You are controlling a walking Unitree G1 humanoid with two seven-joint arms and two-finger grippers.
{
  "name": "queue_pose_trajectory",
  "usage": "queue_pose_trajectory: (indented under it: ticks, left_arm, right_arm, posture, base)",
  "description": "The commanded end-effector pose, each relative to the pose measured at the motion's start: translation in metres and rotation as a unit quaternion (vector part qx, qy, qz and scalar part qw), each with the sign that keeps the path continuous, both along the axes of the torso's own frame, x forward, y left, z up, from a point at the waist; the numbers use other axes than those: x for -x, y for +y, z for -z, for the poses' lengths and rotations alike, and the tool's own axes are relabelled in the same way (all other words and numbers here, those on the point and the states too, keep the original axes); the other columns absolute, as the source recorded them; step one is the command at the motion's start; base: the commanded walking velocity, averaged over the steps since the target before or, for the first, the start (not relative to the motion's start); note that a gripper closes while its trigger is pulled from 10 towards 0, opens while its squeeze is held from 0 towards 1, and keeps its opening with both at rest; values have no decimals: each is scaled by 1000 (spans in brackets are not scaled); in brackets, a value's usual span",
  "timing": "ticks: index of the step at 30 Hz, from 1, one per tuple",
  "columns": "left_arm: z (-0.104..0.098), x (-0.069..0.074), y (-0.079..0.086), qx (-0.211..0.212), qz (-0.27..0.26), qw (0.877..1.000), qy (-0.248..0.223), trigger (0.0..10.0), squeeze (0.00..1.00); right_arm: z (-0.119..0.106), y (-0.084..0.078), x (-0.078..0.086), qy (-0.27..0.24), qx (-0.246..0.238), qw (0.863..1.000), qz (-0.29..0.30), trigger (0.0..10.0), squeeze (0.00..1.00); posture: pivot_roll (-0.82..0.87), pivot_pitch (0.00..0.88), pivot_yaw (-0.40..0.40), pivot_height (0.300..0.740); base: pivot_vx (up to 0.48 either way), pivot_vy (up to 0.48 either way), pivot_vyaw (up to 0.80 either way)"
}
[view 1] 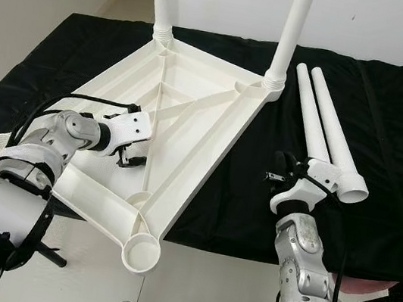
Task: Building children table
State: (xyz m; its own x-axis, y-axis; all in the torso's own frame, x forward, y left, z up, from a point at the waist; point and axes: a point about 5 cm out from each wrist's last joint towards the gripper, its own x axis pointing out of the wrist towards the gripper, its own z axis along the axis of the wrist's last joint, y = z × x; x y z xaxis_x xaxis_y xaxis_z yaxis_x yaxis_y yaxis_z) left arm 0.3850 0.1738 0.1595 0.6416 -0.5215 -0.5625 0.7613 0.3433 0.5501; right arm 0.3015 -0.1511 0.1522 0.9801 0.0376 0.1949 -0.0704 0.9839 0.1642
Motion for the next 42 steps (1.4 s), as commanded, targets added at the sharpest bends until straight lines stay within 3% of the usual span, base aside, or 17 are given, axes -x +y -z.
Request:
queue_pose_trajectory:
  ticks: [1,6,7,10,11,12,20,26,33,36,40,42]
  left_arm:
    - [17,6,3,-12,-4,999,43,10000,0]
    - [18,7,8,64,-39,993,91,10000,0]
    - [17,7,10,68,-46,993,90,6314,0]
    - [16,6,11,70,-49,992,89,6314,0]
    - [15,6,12,71,-54,992,88,4392,0]
    - [14,6,14,68,-54,992,89,0,0]
    - [13,6,19,40,-48,994,94,0,0]
    - [14,8,13,12,-13,993,118,0,0]
    - [16,9,7,12,-1,992,125,0,0]
    - [15,8,4,23,-3,992,124,0,0]
    - [11,4,-8,71,-11,992,103,0,0]
    - [7,2,-23,117,-1,989,88,0,0]
  right_arm:
    - [2,2,2,7,1,1000,-3,10000,0]
    - [-2,2,0,7,9,1000,-12,10000,0]
    - [-2,2,1,7,10,1000,-12,10000,0]
    - [-3,2,1,7,10,1000,-12,10000,0]
    - [-2,1,1,8,10,1000,-12,10000,0]
    - [-2,1,1,9,11,1000,-13,10000,0]
    - [-2,3,1,12,11,1000,-14,10000,0]
    - [-2,-1,1,13,12,1000,-8,10000,0]
    - [-3,-3,2,13,10,1000,-1,10000,0]
    - [-3,-3,2,14,11,1000,2,10000,0]
    - [-3,-4,3,14,7,1000,8,10000,0]
    - [-3,-4,2,13,5,1000,10,10000,0]
  posture:
    - [-170,133,111,740]
    - [-173,145,96,740]
    - [-174,146,95,740]
    - [-174,146,95,740]
    - [-172,149,95,740]
    - [-172,149,95,740]
    - [-173,155,103,740]
    - [-175,170,115,740]
    - [-178,180,126,740]
    - [-176,183,133,740]
    - [-170,183,138,740]
    - [-165,181,136,740]
  base:
    - [0,0,0]
    - [0,0,0]
    - [0,0,0]
    - [0,0,0]
    - [0,0,0]
    - [0,0,0]
    - [0,0,0]
    - [0,0,0]
    - [0,0,0]
    - [0,0,0]
    - [0,0,0]
    - [0,0,0]
